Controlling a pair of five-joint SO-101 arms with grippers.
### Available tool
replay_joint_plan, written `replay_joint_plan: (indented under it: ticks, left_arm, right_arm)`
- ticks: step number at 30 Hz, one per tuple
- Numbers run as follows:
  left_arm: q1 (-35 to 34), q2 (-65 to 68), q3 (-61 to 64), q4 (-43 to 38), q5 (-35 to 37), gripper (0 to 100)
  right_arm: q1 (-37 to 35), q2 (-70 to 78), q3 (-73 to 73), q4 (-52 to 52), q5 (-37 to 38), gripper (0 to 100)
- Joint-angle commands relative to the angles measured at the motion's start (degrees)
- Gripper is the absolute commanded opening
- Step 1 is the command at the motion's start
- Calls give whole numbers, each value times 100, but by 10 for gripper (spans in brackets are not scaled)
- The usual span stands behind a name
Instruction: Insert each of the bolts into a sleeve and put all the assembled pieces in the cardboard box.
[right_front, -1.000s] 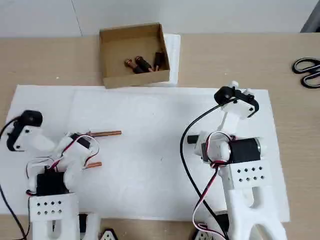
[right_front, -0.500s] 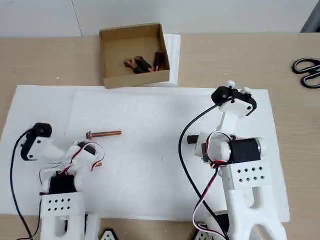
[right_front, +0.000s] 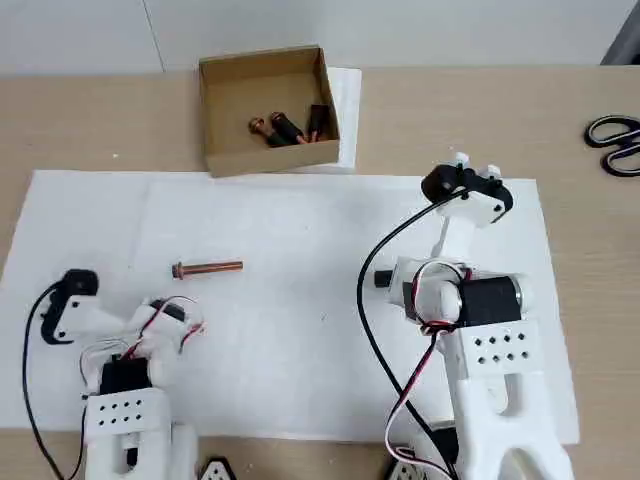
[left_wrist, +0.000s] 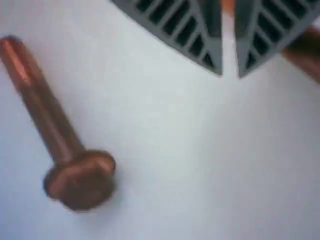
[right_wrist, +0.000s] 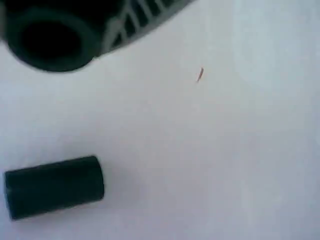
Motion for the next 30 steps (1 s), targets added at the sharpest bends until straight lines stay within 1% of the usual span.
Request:
replay_joint_plan:
  ticks: [1,4,6,9,13,17,21,24,27,30]
  left_arm:
    - [-316,-44,75,-457,62,9]
    - [-404,-44,321,-941,35,9]
    - [-404,-44,365,-1073,26,9]
    - [-308,-26,382,-1037,26,9]
    - [-149,-44,365,-765,26,9]
    - [-123,-44,356,-782,18,11]
    - [-123,-53,92,-756,-299,21]
    - [-123,-53,-171,-756,-554,77]
    - [-97,-53,-295,-756,-580,157]
    - [264,-53,-303,-774,-580,246]
  right_arm:
    - [57,-101,-35,-136,79,2]
    - [57,-101,-35,-136,79,2]
    - [57,-101,-35,-136,79,2]
    - [57,-101,-35,-136,79,2]
    - [189,-101,-35,-136,79,2]
    - [286,-101,-35,-136,79,2]
    - [286,-101,-35,-136,79,2]
    - [286,-101,-35,-136,79,2]
    - [286,-101,-35,-136,79,2]
    - [286,-101,-35,-136,79,2]
